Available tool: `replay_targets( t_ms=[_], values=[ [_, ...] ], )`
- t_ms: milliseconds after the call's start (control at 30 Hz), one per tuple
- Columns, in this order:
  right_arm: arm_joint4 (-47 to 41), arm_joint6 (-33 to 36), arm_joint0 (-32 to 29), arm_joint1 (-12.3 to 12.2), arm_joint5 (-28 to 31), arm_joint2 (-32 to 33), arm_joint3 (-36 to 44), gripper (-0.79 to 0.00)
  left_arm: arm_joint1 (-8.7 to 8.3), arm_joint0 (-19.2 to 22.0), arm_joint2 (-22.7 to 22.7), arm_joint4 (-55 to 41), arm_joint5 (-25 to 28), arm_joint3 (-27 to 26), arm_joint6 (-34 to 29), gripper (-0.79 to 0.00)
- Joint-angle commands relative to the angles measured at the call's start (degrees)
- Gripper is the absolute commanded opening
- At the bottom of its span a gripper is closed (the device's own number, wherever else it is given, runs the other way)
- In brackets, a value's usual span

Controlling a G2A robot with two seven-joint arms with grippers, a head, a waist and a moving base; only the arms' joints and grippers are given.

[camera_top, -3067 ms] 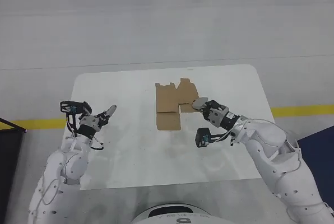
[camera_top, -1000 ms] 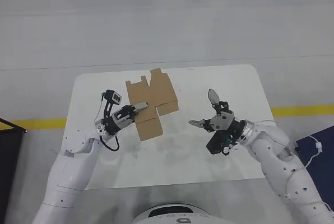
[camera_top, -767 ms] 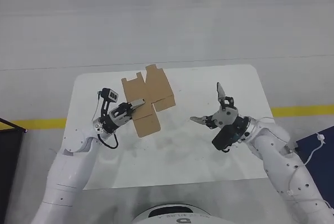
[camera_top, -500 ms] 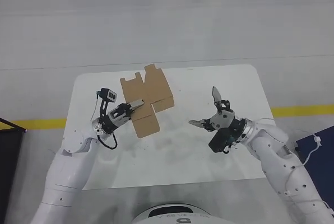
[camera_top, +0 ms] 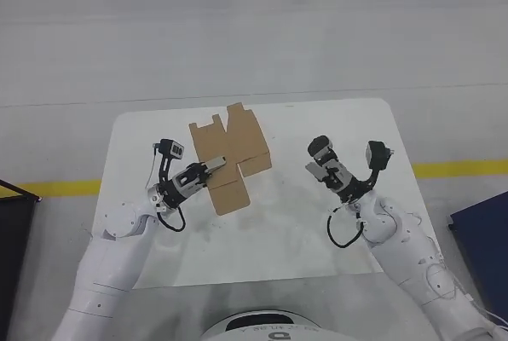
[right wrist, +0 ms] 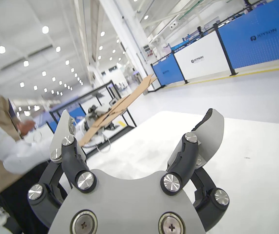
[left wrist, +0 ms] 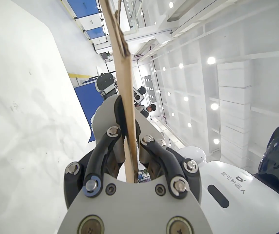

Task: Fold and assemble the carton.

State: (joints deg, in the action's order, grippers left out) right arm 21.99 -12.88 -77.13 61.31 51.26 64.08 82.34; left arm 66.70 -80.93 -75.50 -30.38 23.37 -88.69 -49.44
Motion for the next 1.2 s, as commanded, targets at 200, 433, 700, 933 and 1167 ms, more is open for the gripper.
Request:
replay_targets(
  t_ms=[200,433,700,933,1167],
  values=[
    [0.4,-1.1,-0.1,0.0,0.0,0.1,0.1,0.0,0.5,1.6,1.6,-0.4,5.6,3.2,0.7,-0.785],
    [-20.8,16.7,-0.5,0.0,-2.4,-5.6,-0.5,0.0,1.15,2.7,4.8,8.4,7.7,3.7,7.1,-0.785],
    [-47.9,48.3,0.5,-2.9,-18.4,-0.1,4.9,-0.089,1.85,2.3,7.4,10.9,8.1,1.8,12.8,-0.785],
    [-46.5,49.6,-0.5,-2.9,-22.2,0.3,9.0,-0.486,2.06,3.1,8.3,12.0,6.6,1.8,13.6,-0.785],
    [-43.5,46.0,1.7,-1.6,-22.7,-2.9,6.8,-0.465,2.09,3.4,8.4,11.7,6.3,1.3,13.1,-0.785]
  ],
)
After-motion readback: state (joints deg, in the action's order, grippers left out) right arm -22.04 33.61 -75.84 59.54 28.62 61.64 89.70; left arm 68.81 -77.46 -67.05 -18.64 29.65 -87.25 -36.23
